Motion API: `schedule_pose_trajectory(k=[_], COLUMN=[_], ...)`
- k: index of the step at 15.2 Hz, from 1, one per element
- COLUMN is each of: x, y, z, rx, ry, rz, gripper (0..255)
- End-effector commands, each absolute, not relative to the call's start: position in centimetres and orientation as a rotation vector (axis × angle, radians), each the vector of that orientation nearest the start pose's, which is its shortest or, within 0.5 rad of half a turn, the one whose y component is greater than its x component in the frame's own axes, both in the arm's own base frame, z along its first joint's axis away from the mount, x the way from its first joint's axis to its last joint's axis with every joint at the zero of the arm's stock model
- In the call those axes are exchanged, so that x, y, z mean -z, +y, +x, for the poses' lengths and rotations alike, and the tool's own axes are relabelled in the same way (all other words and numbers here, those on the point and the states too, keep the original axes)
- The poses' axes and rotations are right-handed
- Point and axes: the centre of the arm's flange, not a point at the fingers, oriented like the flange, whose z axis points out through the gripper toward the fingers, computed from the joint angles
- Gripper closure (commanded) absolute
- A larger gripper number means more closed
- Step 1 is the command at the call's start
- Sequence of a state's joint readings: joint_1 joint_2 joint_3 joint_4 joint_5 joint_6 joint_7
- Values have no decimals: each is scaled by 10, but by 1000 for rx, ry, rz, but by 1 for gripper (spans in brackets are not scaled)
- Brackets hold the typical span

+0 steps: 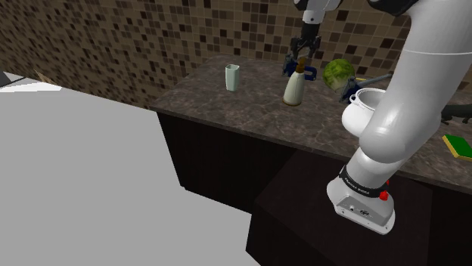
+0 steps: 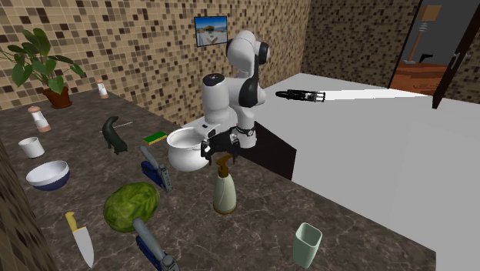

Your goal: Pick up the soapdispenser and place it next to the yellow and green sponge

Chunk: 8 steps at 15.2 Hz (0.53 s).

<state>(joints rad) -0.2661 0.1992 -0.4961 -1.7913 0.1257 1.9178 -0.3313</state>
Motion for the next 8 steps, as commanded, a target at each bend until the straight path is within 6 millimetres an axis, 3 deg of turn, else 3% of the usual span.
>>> schedule_pose_trajectory(k=[1, 4, 8], x=[-437, -423, -423], y=[-401, -400, -400], z=[455, 454, 454], rx=[-43, -43, -43], ry=[723, 723, 723], rz=[-3012, -3012, -3012], gripper=[0, 0, 0])
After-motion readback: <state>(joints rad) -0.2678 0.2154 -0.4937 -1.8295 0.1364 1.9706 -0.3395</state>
